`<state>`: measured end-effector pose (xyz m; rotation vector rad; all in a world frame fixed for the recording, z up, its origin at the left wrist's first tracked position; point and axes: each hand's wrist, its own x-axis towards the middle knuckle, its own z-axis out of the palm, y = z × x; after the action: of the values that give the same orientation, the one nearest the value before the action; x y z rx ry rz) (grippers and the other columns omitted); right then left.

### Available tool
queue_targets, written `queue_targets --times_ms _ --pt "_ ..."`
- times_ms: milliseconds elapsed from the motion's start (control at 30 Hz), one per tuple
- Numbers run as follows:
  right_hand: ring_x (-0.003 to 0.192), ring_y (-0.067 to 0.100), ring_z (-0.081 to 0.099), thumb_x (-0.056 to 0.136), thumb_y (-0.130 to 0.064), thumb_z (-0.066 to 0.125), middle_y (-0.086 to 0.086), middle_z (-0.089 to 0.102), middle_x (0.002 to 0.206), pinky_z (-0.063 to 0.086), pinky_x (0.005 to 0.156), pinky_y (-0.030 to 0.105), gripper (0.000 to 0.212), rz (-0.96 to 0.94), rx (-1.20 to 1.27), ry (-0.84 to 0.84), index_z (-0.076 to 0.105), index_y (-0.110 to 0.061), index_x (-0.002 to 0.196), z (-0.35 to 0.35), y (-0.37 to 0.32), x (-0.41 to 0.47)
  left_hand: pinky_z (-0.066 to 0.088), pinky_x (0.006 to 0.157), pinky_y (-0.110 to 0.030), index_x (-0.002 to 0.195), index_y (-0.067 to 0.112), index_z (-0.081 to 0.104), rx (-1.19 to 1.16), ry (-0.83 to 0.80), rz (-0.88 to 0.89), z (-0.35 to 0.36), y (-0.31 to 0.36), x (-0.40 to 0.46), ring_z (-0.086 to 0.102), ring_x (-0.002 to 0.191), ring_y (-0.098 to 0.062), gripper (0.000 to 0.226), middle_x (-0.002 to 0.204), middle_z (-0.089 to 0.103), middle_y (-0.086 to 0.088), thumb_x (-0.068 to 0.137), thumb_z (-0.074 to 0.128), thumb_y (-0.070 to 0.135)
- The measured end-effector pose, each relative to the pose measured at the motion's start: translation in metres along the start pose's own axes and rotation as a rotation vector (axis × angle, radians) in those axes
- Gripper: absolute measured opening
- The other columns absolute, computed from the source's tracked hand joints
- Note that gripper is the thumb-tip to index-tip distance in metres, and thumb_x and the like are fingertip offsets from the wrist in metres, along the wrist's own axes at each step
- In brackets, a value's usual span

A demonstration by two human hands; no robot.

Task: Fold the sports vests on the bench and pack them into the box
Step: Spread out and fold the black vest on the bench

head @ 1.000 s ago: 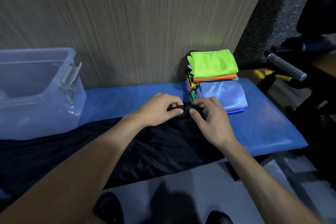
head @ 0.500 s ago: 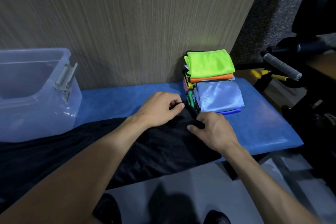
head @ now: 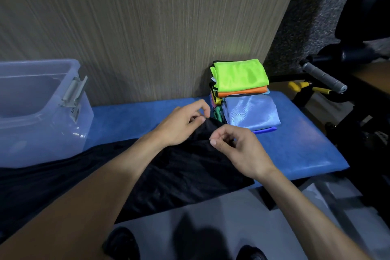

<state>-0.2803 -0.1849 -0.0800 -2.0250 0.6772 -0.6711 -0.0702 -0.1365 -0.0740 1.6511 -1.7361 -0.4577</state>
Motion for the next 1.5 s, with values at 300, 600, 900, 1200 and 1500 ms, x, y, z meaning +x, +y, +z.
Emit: queue_targets --times_ms 300,600,900,1200,1500 --pt "0.089 0.016 0.054 0.100 -0.014 0.059 -0.011 0.059 0.086 0.046 0.076 0.033 0.014 -0.189 -0.240 0.121 0.055 -0.027 0.094 0.001 0.006 0.000 0.049 0.092 -0.040 0.071 0.037 0.070 -0.084 -0.199 -0.097 -0.005 0.011 0.003 0.063 0.089 -0.013 0.027 0.087 0.071 0.009 0.079 0.045 0.032" --pt "0.094 0.005 0.059 0.091 -0.019 0.074 -0.019 0.066 0.093 0.048 0.082 0.025 0.017 -0.100 -0.305 0.197 0.066 -0.028 0.104 0.003 0.016 0.002 0.045 0.084 -0.030 0.085 0.027 0.073 0.026 -0.214 0.022 -0.008 0.005 -0.004 0.062 0.088 -0.005 0.009 0.090 0.068 0.014 0.089 0.073 0.034" --pt "0.109 0.001 0.061 0.084 -0.019 0.082 -0.011 0.068 0.117 0.042 0.092 0.013 0.014 -0.135 -0.272 0.204 0.068 -0.021 0.085 0.001 0.011 0.012 0.053 0.079 -0.049 0.078 0.026 0.071 0.038 -0.124 0.008 -0.008 0.007 -0.008 0.065 0.074 -0.021 0.004 0.077 0.071 0.007 0.081 0.074 0.028" --pt "0.077 0.009 0.064 0.085 -0.014 0.080 -0.009 0.069 0.079 0.051 0.074 0.026 0.020 -0.058 -0.210 0.207 0.062 -0.022 0.088 0.002 0.010 0.013 0.056 0.080 -0.033 0.080 0.023 0.074 -0.080 -0.082 -0.043 -0.014 0.002 -0.006 0.069 0.080 -0.008 0.010 0.083 0.075 0.011 0.089 0.071 0.020" --pt "0.087 0.002 0.067 0.086 -0.015 0.078 -0.012 0.074 0.093 0.053 0.082 0.021 0.017 -0.127 -0.383 0.137 0.074 -0.020 0.102 0.006 0.019 0.002 0.053 0.078 -0.029 0.106 0.030 0.067 0.122 0.104 -0.306 0.004 -0.034 0.017 0.062 0.080 -0.002 0.038 0.094 0.067 0.017 0.080 0.080 0.055"
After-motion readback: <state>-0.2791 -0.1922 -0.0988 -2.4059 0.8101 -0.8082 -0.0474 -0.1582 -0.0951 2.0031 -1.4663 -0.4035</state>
